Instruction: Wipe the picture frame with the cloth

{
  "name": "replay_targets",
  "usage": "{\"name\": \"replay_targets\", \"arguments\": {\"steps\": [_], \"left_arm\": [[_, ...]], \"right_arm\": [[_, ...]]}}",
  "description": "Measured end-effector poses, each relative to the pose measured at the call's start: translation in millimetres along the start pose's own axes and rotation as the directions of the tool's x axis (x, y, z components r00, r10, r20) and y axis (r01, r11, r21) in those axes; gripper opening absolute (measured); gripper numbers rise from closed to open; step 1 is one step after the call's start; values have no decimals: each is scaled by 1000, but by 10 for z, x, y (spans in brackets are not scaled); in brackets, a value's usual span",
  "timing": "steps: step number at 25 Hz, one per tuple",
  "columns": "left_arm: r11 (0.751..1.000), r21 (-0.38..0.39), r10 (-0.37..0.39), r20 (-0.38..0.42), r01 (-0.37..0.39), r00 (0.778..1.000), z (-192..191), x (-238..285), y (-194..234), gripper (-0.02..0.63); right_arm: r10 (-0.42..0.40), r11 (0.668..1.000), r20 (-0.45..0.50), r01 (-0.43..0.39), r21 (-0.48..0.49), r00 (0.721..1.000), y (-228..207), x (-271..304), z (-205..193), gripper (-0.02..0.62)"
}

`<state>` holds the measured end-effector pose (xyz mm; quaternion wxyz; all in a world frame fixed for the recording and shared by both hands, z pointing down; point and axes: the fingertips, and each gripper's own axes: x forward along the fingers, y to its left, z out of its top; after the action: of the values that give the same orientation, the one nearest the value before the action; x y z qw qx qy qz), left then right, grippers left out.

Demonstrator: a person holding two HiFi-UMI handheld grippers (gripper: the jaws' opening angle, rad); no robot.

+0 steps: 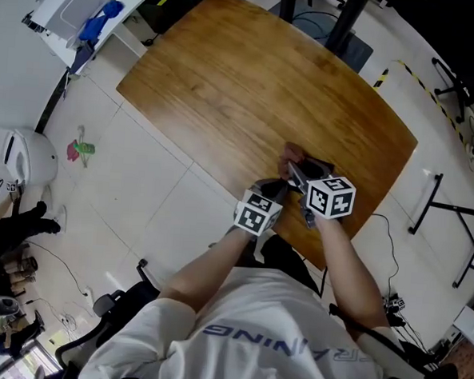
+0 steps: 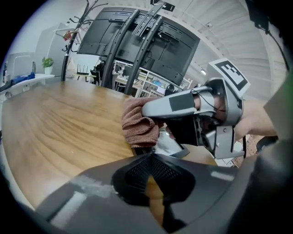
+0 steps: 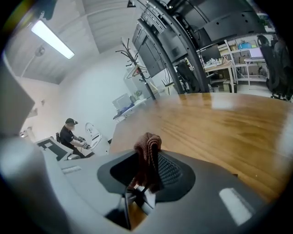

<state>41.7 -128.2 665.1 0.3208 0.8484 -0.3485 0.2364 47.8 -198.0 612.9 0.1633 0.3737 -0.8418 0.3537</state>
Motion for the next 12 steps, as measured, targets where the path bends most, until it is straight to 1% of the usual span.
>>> {"name": "replay_targets", "arguments": {"steps": [4, 12], "left_arm": [[1000, 0, 10, -14, -10, 1000, -17, 26, -4, 3], [1000, -6, 22, -9, -22, 1000, -22, 11, 11, 3]], "right_arm": [[-48, 999, -13, 48, 12, 999, -126, 23, -28, 112], [-114, 993, -36, 114, 4, 993, -278, -108, -69, 112]]}}
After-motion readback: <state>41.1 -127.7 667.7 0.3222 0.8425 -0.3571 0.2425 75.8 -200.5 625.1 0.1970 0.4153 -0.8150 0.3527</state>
